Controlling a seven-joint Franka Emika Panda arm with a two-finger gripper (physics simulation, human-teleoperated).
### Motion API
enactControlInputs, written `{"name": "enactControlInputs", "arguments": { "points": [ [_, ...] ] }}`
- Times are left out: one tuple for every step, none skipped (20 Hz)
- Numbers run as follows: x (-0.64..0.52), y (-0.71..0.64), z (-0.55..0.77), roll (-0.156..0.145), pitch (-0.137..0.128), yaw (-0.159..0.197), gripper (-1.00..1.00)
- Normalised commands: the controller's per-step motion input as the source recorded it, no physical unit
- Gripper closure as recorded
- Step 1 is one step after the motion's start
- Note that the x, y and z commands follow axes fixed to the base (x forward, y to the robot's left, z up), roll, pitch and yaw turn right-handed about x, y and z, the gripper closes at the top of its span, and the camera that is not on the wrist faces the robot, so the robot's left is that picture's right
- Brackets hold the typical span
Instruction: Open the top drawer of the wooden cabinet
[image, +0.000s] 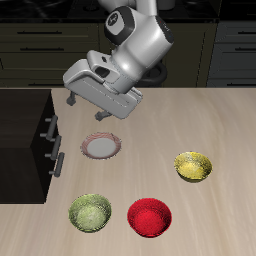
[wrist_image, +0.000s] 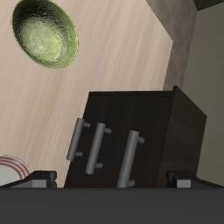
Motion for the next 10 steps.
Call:
{"name": "enactControlInputs", "arguments": {
  "points": [
    [-0.04,-0.31,-0.26,-0.081,0.056,-0.010,-1.00],
    [-0.09,-0.25,-0.21,-0.047,-0.021,0.022,-1.00],
    [0.08,-0.09,-0.36,0.010,0.090,-0.040,-1.00],
    [0.01,-0.25,-0.31,-0.002,0.029,0.060,-1.00],
    [-0.03,-0.25,-0.23,-0.103,0.025,-0.020,-1.00],
    [0.05,-0.26,-0.29,0.004,0.048,-0.021,-1.00],
    [0.02,-0.07,-0.29,0.017,0.070,0.006,-1.00],
    [-0.07,-0.15,-0.23,-0.049,0.020,0.018,-1.00],
    [0.00,-0.29,-0.21,-0.032,-0.011,-0.008,-1.00],
    [-0.01,-0.21,-0.34,-0.004,0.100,0.008,-1.00]
  ]
}}
